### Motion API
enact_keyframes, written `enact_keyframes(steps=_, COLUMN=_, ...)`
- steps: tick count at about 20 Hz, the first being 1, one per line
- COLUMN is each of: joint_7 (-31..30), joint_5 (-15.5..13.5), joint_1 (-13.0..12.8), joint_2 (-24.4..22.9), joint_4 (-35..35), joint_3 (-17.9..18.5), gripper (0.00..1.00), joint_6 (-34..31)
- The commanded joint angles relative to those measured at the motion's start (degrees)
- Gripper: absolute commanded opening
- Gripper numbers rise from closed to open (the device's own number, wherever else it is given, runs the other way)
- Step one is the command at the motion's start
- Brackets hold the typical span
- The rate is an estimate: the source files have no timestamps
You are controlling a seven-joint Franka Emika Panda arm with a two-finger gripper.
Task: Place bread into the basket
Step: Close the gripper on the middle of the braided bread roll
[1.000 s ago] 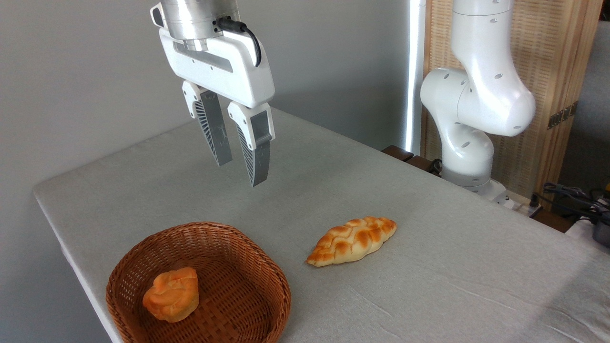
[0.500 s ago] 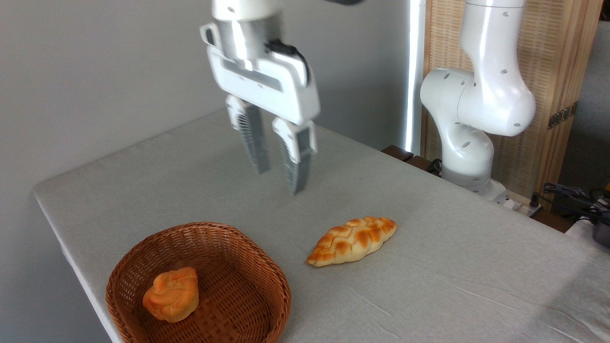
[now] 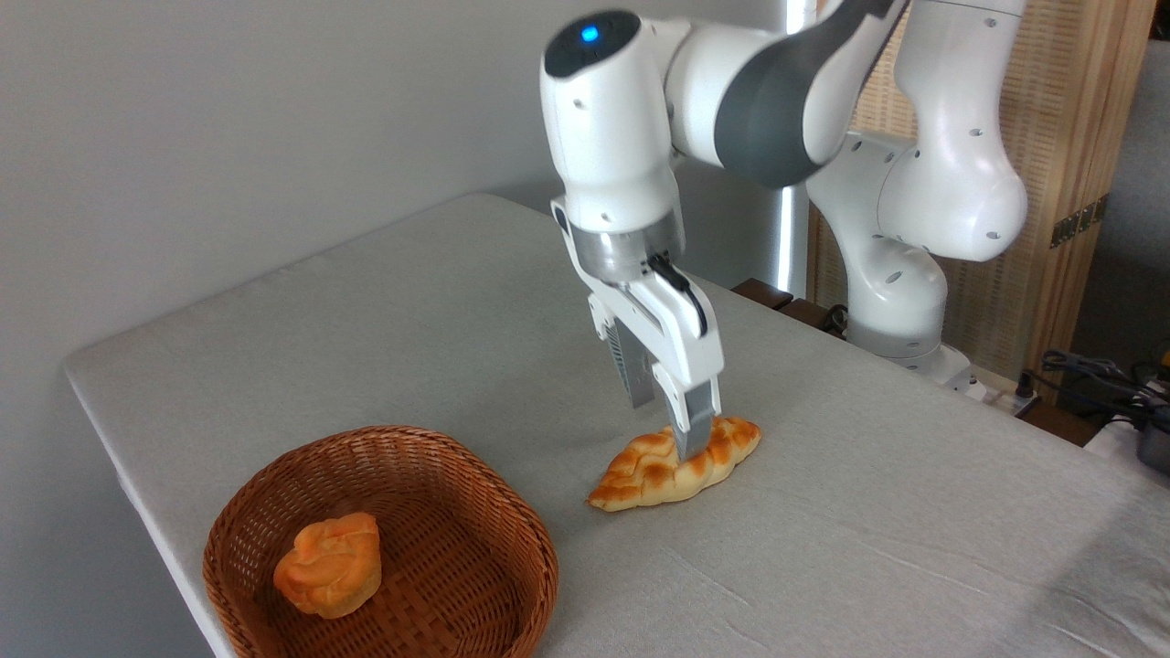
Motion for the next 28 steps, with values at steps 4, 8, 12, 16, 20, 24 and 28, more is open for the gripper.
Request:
enact_keyframes(steps=4, joint_7=6.7, joint_5=-0.2, joint_1=-0.3, joint_2=-2.0, joint_4=-4.2, joint_3=0.7, gripper=1.0, joint_6=3.9)
enact_keyframes(steps=8, joint_7=10.0, joint_5=5.1, joint_1=-0.3, joint_2=-2.2, joint_4=-3.9, joint_3=0.7, gripper=1.0, joint_6=3.9)
enact_keyframes(steps=12, joint_7=12.9, joint_5=5.6, joint_1=-0.3, joint_2=-2.3, joint_4=-3.8, joint_3=0.7, gripper=1.0, joint_6=3.5)
enact_keyframes(steps=16, joint_7=13.0, joint_5=5.6, joint_1=-0.3, joint_2=-2.3, joint_4=-3.8, joint_3=0.7, gripper=1.0, joint_6=3.5)
enact_keyframes(steps=20, joint_7=13.1, joint_5=5.6, joint_1=-0.5, joint_2=-2.4, joint_4=-3.1, joint_3=0.7, gripper=1.0, joint_6=3.6)
enact_keyframes(steps=24, joint_7=14.0, joint_5=5.8, joint_1=-0.9, joint_2=-2.4, joint_4=-3.1, joint_3=0.7, gripper=1.0, joint_6=3.7)
enact_keyframes(steps=28, joint_7=14.1, joint_5=6.8, joint_1=-1.0, joint_2=-2.2, joint_4=-3.3, joint_3=0.7, gripper=1.0, joint_6=3.7)
